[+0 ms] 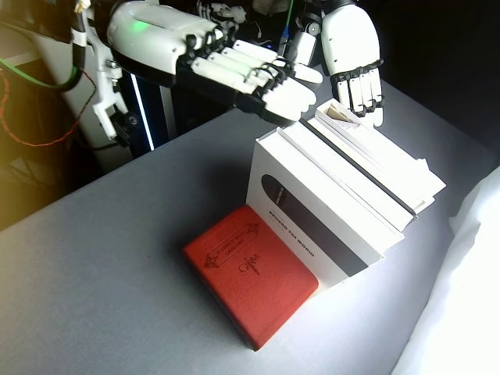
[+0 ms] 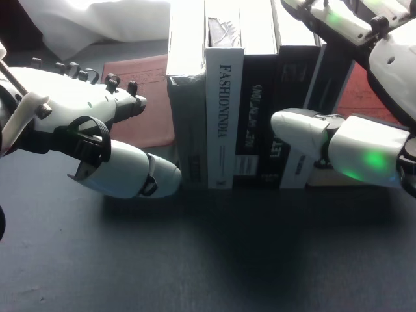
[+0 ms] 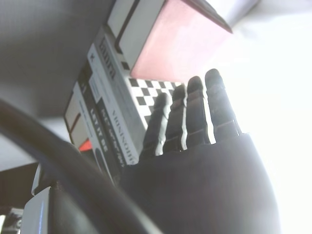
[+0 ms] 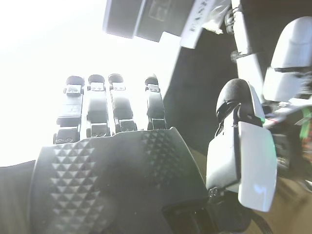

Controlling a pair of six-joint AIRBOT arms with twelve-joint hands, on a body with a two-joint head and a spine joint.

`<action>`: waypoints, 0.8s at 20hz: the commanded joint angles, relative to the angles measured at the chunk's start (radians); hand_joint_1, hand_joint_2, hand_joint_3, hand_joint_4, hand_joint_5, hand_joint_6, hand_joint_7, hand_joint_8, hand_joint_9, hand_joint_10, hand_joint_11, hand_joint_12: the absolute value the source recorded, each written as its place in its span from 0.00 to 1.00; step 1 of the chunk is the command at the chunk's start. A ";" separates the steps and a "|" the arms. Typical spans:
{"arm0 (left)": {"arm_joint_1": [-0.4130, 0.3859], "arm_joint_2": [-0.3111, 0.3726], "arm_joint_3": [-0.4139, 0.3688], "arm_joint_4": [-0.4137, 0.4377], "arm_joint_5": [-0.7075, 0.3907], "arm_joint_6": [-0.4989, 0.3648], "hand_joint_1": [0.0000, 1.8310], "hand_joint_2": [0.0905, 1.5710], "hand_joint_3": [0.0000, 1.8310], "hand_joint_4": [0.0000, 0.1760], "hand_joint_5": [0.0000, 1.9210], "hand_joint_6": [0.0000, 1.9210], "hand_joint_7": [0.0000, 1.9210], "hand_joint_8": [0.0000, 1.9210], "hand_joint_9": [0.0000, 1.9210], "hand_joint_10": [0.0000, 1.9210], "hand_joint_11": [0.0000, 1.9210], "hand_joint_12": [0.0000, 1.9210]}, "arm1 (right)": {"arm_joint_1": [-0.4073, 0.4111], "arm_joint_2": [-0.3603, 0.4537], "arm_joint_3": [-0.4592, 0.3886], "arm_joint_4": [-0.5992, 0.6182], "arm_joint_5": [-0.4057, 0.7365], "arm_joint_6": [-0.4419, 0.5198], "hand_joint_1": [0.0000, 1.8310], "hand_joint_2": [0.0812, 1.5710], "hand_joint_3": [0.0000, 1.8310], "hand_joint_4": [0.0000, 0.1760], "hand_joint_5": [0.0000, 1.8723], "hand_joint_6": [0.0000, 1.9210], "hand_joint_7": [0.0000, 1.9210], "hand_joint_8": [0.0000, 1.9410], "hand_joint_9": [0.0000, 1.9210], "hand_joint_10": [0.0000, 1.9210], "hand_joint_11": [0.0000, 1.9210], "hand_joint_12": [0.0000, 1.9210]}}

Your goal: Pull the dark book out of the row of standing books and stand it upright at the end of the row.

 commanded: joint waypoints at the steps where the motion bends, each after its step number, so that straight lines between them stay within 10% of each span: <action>1: -0.014 0.015 0.001 0.062 -0.030 0.000 0.00 0.69 0.00 0.00 0.01 0.01 0.01 0.00 0.00 0.00 0.01 0.01 | 0.012 0.007 0.000 -0.085 0.081 0.002 0.00 0.66 0.01 0.00 0.00 0.00 0.00 0.00 0.00 0.00 0.00 0.00; 16: -0.016 0.015 0.001 0.060 -0.026 0.000 0.00 0.69 0.00 0.00 0.01 0.00 0.00 0.00 0.00 0.00 0.00 0.00 | 0.060 -0.062 0.032 0.011 0.040 -0.022 0.00 0.68 0.01 0.00 0.00 0.00 0.00 0.00 0.00 0.00 0.00 0.00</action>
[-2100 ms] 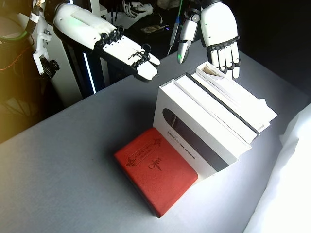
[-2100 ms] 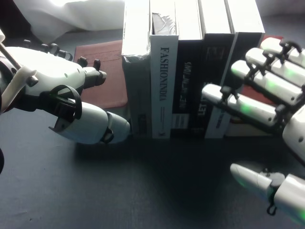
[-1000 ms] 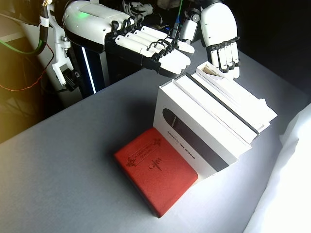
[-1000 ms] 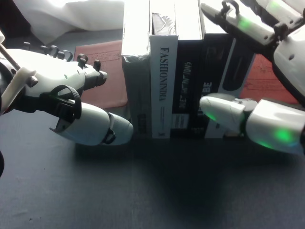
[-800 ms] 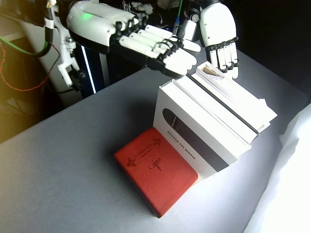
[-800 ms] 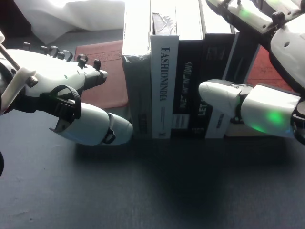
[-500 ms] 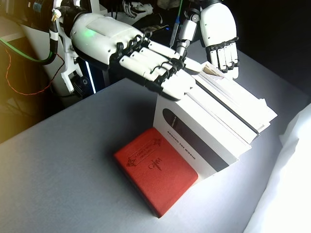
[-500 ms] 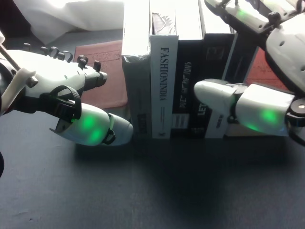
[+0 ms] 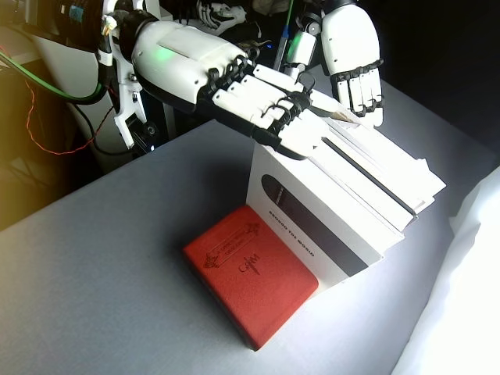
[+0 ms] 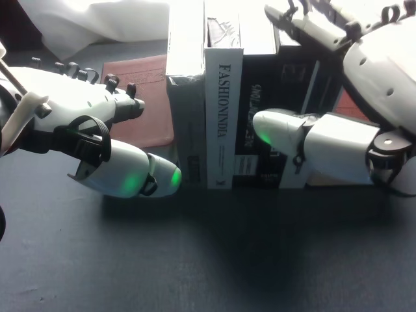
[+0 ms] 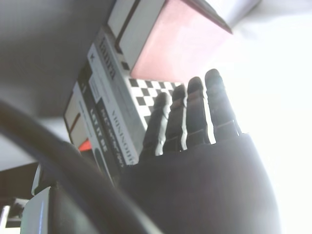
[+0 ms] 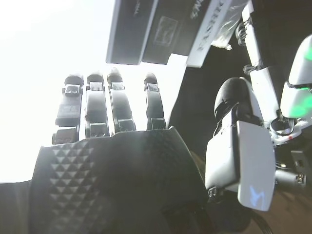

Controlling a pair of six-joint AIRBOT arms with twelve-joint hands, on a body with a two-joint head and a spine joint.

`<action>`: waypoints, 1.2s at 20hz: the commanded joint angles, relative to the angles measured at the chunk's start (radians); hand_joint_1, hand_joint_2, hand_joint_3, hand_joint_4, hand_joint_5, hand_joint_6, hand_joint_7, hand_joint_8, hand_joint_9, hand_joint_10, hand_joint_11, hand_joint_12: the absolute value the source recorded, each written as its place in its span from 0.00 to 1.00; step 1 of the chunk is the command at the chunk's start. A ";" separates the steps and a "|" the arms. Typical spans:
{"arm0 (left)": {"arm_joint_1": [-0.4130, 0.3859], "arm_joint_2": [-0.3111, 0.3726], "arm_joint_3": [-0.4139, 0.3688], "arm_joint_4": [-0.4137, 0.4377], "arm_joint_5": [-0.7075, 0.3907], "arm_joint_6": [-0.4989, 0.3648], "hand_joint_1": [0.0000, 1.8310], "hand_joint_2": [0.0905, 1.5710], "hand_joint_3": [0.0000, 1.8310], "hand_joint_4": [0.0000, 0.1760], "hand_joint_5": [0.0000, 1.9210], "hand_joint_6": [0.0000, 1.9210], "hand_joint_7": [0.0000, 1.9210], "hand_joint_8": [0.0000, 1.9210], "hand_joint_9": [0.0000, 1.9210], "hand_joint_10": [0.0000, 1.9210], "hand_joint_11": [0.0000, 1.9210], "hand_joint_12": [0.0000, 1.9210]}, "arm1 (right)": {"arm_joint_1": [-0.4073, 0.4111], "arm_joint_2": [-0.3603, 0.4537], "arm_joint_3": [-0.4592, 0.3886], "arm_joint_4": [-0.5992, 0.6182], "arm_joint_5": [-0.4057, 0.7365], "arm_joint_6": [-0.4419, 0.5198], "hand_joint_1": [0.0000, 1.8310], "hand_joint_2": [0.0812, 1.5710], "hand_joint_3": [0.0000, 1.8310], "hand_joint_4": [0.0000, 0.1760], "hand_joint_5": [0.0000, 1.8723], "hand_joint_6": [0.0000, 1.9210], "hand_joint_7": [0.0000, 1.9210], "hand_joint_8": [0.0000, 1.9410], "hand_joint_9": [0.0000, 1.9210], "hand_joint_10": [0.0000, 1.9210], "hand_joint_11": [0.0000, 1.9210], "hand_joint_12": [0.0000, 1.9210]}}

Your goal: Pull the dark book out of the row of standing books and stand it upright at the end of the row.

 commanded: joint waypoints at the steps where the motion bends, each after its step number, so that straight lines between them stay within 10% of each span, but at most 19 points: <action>1: -0.014 0.015 0.001 0.063 -0.027 0.000 0.00 0.69 0.00 0.00 0.01 0.00 0.00 0.00 0.00 0.00 0.00 0.00 | 0.012 0.011 -0.002 -0.086 0.068 0.003 0.00 0.68 0.01 0.00 0.00 0.00 0.00 0.00 0.00 0.00 0.00 0.00; 24: -0.015 0.015 0.001 0.057 -0.029 -0.002 0.00 0.72 0.01 0.00 0.02 0.00 0.00 0.00 0.00 0.00 0.00 0.00 | -0.020 0.007 0.013 -0.056 0.063 -0.102 0.00 0.68 0.01 0.00 0.00 0.00 0.00 0.00 0.00 0.00 0.00 0.00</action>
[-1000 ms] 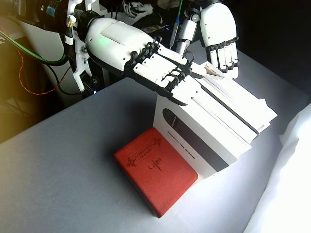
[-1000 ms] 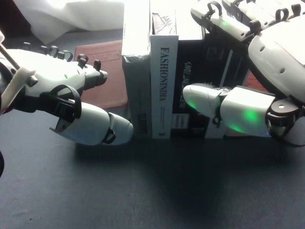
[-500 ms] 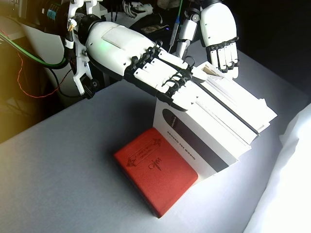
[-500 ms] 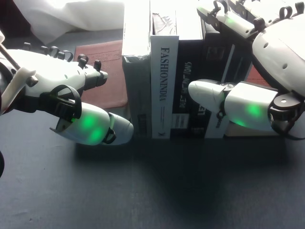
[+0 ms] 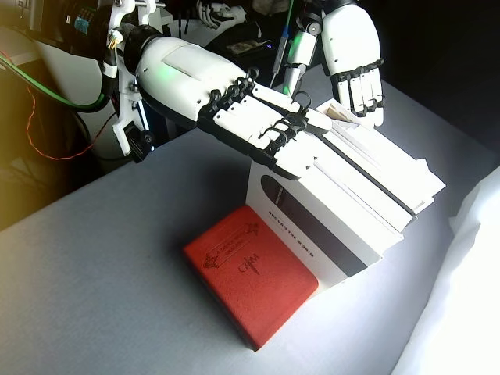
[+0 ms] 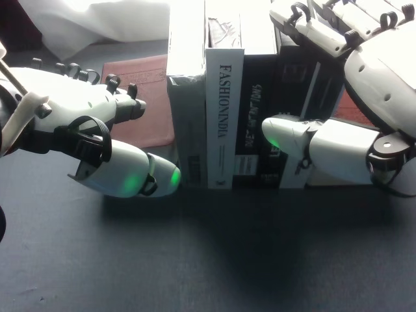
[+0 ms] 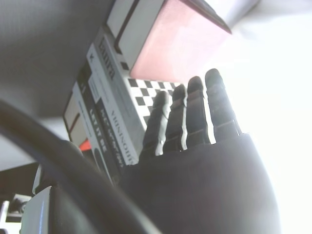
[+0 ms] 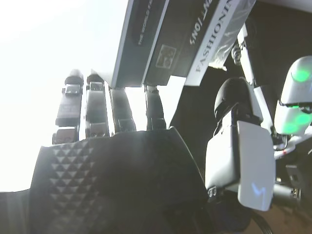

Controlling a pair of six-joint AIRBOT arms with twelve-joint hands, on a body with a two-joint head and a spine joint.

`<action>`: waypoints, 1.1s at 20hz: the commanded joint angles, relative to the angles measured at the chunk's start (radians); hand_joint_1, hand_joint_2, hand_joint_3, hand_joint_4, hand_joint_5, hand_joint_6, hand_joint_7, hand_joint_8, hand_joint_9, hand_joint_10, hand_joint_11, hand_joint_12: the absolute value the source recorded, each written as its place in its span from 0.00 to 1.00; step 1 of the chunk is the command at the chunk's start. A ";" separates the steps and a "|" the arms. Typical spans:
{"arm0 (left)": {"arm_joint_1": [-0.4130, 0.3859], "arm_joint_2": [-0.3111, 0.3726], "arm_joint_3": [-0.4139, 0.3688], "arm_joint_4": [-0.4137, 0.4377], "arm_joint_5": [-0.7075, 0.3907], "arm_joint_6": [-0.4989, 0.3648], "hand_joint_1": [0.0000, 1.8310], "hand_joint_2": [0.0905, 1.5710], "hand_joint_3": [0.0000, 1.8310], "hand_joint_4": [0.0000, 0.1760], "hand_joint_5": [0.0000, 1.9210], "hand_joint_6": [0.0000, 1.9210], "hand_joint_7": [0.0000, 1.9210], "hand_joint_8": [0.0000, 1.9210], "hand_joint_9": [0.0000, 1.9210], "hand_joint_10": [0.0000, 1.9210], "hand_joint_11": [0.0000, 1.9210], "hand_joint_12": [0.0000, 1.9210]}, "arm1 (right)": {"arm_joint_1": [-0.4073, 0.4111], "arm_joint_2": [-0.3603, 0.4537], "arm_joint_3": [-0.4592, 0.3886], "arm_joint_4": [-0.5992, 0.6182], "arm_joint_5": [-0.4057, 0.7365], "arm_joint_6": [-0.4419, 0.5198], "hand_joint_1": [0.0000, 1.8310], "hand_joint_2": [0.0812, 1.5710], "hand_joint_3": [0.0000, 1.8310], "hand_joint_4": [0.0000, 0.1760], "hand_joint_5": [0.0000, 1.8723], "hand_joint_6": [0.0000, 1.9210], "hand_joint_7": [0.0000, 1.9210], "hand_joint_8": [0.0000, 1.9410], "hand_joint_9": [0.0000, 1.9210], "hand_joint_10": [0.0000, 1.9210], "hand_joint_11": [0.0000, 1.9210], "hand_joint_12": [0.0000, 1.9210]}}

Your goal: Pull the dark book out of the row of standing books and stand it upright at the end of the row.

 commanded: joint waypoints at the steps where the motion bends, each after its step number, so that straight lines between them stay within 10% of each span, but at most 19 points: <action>1: -0.015 0.015 0.001 0.057 -0.028 -0.002 0.00 0.72 0.01 0.00 0.02 0.00 0.00 0.00 0.00 0.00 0.01 0.00 | -0.006 0.010 -0.007 -0.060 0.059 -0.010 0.00 0.68 0.01 0.00 0.00 0.00 0.00 0.00 0.00 0.00 0.00 0.00; 22: -0.015 0.015 0.001 0.053 -0.029 0.002 0.00 0.72 0.00 0.00 0.01 0.00 0.00 0.00 0.00 0.00 0.00 0.01 | -0.100 0.010 -0.165 -0.061 0.141 -0.181 0.00 0.71 0.01 0.00 0.00 0.00 0.00 0.00 0.00 0.00 0.00 0.00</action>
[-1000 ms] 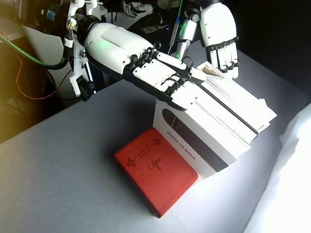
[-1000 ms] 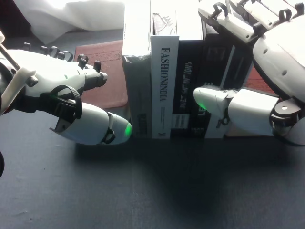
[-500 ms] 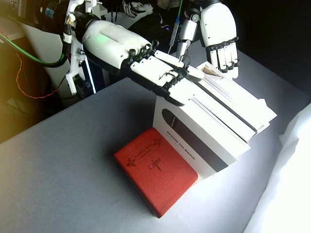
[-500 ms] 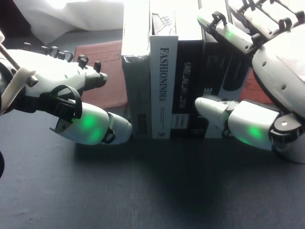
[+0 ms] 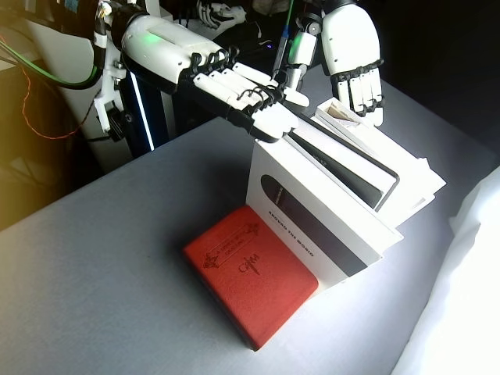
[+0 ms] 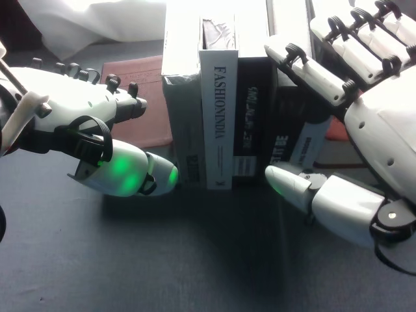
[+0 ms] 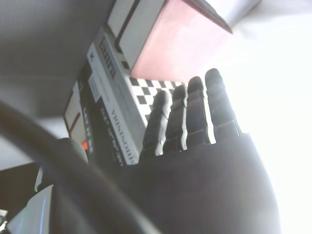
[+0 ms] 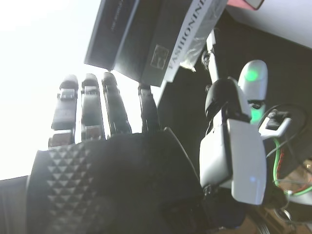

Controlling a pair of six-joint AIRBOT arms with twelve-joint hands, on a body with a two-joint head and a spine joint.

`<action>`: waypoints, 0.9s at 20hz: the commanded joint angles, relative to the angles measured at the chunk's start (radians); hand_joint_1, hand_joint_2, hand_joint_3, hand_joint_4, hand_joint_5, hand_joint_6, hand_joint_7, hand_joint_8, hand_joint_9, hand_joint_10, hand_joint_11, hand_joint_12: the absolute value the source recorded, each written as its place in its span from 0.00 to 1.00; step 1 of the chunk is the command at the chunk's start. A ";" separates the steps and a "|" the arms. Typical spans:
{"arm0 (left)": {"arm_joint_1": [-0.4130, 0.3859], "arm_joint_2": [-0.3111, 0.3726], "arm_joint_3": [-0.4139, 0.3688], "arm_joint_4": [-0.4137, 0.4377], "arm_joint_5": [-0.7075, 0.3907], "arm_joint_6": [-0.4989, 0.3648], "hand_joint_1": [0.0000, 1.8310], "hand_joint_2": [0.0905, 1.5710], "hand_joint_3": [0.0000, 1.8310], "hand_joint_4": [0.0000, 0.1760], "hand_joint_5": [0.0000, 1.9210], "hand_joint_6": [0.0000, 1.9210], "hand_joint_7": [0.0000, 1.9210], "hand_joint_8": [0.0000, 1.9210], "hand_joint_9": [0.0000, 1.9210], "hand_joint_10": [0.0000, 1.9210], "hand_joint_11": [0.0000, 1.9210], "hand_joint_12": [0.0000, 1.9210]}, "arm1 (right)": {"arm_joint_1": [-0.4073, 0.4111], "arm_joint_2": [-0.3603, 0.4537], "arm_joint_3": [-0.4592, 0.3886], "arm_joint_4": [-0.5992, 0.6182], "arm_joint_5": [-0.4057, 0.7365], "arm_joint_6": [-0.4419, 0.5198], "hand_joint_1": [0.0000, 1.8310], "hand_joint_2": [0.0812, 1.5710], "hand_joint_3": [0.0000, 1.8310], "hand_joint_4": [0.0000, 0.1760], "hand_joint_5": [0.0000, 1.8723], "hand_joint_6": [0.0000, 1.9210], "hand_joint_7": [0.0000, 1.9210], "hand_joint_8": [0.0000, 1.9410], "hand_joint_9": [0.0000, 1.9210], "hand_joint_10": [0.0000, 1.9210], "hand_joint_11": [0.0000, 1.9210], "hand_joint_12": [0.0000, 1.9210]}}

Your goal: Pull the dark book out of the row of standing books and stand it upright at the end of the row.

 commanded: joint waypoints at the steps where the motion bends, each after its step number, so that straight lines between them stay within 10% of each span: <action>1: -0.013 0.015 0.001 0.057 -0.029 0.001 0.00 0.72 0.00 0.00 0.01 0.00 0.00 0.00 0.00 0.00 0.00 0.01 | -0.006 0.009 -0.014 -0.032 0.026 -0.023 0.00 0.71 0.01 0.00 0.00 0.00 0.00 0.00 0.00 0.00 0.00 0.00; 18: -0.015 0.015 0.001 0.046 -0.027 0.002 0.00 0.73 0.00 0.00 0.02 0.00 0.00 0.00 0.00 0.00 0.01 0.01 | -0.175 0.009 -0.094 -0.032 0.051 -0.138 0.00 0.71 0.01 0.00 0.02 0.01 0.01 0.00 0.00 0.00 0.00 0.00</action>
